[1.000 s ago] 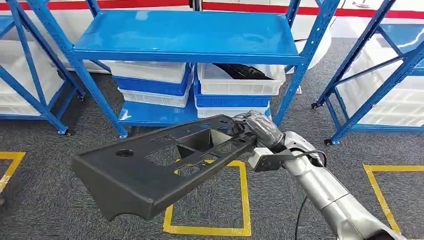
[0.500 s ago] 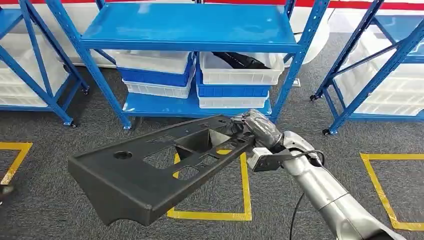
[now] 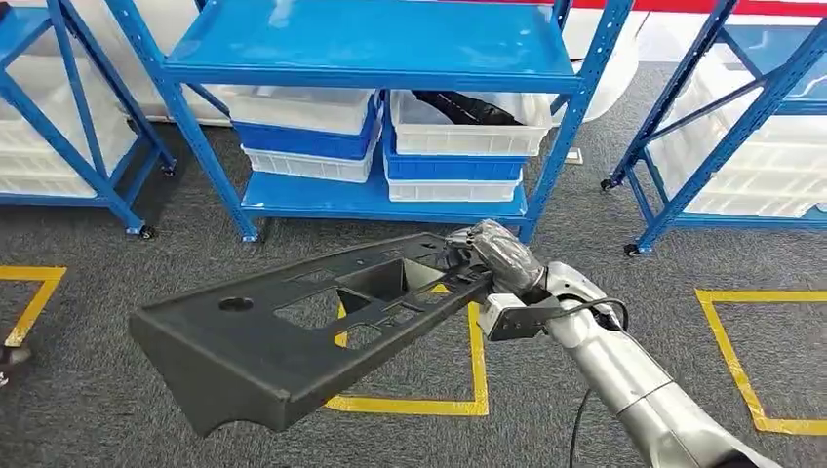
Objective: Take the parts from the cabinet and place them on the table.
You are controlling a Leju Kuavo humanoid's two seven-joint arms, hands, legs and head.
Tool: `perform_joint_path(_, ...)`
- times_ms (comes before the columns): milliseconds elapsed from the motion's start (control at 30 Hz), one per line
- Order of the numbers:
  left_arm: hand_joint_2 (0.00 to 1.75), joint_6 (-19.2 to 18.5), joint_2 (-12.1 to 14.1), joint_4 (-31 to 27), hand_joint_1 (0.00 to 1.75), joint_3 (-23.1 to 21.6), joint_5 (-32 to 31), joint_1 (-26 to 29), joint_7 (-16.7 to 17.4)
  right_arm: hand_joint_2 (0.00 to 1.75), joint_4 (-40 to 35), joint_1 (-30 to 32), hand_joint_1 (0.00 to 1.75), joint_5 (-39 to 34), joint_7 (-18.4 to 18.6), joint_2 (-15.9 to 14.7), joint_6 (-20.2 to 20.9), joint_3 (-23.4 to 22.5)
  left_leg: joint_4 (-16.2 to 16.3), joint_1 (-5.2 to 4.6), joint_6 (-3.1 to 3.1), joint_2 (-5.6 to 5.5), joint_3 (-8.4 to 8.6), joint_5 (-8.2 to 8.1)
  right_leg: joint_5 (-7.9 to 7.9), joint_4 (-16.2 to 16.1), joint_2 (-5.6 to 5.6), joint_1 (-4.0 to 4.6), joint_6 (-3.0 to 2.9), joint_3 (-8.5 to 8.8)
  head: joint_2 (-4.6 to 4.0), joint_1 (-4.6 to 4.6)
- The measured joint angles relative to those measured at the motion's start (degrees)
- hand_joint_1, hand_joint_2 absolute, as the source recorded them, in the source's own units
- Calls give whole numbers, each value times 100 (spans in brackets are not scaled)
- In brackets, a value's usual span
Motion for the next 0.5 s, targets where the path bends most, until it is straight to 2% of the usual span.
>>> perform_joint_path(33, 175, 15, 0, 0, 0, 2, 7, 0, 15, 175, 0, 13, 162, 2, -2, 17, 0, 0, -34, -3, 55, 6, -12, 38, 26, -14, 6, 10, 43, -3, 0, 2)
perform_joint_path(67, 175, 30, -7, 0, 0, 4, 13, -1, 35, 175, 7, 19, 162, 7, -2, 28, -2, 2, -112, 47, 150, 31, -11, 109, -40, 43, 5, 22, 64, -71, 0, 2)
perform_joint_path(100, 175, 50, -5, 0, 0, 7, 22, -1, 39, 175, 15, 24, 162, 9, -2, 41, -2, 2, -139, 18, 192, 34, -30, 144, -171, 183, 6, 9, 49, -143, 0, 7)
perform_joint_path(133, 175, 63, 6, 0, 0, 13, 50, -1, 57, 175, 28, 22, 162, 11, -4, 78, -2, 15, -138, 15, 253, 39, -74, 185, -403, 552, 9, 1, 0, -290, 0, 26)
perform_joint_path(200, 175, 68, 7, 0, 0, 37, 63, 1, 76, 175, 68, 40, 162, 13, -4, 120, -2, 39, -133, -8, 276, 45, -177, 256, -834, 1531, 8, -5, -46, -687, 0, 24)
perform_joint_path(233, 175, 70, 7, 0, 0, 37, 63, 1, 78, 175, 98, 43, 162, 24, -4, 155, -2, 52, -129, -12, 275, 44, -226, 291, -927, 1818, 9, -4, -31, -788, 0, 24)
perform_joint_path(267, 175, 74, 2, 0, 0, 39, 63, 1, 78, 175, 129, 43, 162, 31, -4, 185, -2, 57, -127, -17, 270, 44, -267, 324, -923, 1859, 8, -4, -5, -771, 0, 24)
perform_joint_path(300, 175, 79, -4, 0, 0, 39, 63, 3, 79, 175, 157, 41, 162, 42, -4, 219, -2, 61, -125, -19, 258, 41, -314, 365, -813, 1564, 8, -4, 39, -562, 0, 22)
perform_joint_path(333, 175, 81, -9, 0, 0, 39, 63, 3, 76, 175, 173, 35, 162, 46, -4, 236, -2, 61, -124, -20, 243, 34, -343, 399, -659, 1101, 8, -2, 74, -281, 0, 28)
perform_joint_path(367, 175, 83, -13, 0, 0, 39, 63, 3, 79, 175, 192, 20, 162, 46, -4, 255, -2, 61, -124, -20, 218, 28, -367, 434, -469, 480, 7, -4, 95, 87, 0, 24)
perform_joint_path(400, 175, 81, -13, 0, 0, 39, 61, 3, 79, 175, 199, -6, 162, 46, -4, 271, -4, 61, -121, -20, 186, 27, -384, 465, -389, 29, 1, -3, 75, 359, 0, 30)
perform_joint_path(433, 175, 81, -13, 0, 0, 42, 61, 0, 81, 175, 205, -28, 162, 46, -4, 295, -4, 66, -92, -73, 149, 26, -428, 491, -349, -97, 5, 54, 66, 345, 0, 31)
perform_joint_path(500, 175, 81, -15, 0, 0, 42, 61, 10, 90, 175, 216, -20, 162, 42, -13, 312, -9, 72, -119, -60, 85, 42, -446, 566, -287, -65, 18, 69, 5, 293, 0, 15)
